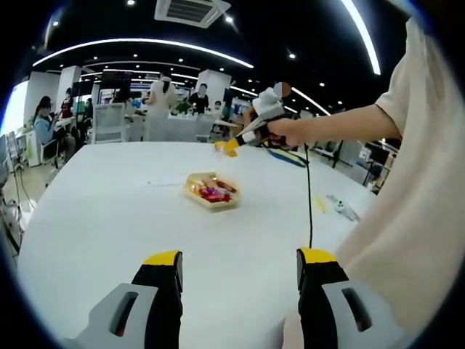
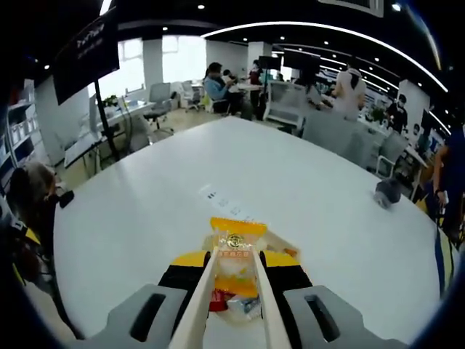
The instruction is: Place the target food into the container with the food tongs after gripping and lifting it, then release it inside without dropping or visibly crushing the food.
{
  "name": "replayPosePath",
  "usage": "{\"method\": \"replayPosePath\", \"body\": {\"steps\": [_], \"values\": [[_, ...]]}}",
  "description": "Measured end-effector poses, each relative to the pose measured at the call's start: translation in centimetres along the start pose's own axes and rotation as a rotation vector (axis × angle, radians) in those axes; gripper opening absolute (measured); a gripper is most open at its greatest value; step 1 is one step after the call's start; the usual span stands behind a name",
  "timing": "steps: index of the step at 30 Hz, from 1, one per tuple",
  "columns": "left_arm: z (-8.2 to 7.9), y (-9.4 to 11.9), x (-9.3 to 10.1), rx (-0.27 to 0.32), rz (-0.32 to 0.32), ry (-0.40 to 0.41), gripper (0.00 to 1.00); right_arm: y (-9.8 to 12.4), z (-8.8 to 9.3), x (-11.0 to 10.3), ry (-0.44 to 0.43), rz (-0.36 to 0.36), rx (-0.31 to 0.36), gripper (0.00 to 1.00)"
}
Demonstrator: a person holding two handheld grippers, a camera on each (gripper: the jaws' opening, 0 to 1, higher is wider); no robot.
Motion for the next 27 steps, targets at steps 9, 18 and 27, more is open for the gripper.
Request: {"method": "replayPosePath", "body": {"steps": [9, 18, 27], "values": [[-0.6, -0.5, -0.3, 0.013, -0.004, 0.000, 0.63, 0.0, -0.8, 0.6, 0.010, 0.008, 0.004, 0.26], [-0.9, -0.2, -0.3, 0.022, -0.011, -0.008, 0.63, 0.6, -1.7, 0.8, 0.029, 0.012, 0.008, 0.26], [-0.7, 0.8, 0.2, 0.038, -0.034, -0.003, 0.63, 1.5, -3.0, 1.2, 0.059, 0.021, 0.012, 0.26]]}}
Point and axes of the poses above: the point that each gripper's makers call its tool centre point, and the gripper's own axes: y roughly backward along the fingers, x roughly to its right, z roughly out of its underside, the point moved 4 cm from there along y, roughly backward along the fingers, and after that the axes turned 6 degrees about -z, right-handed, at the moved point
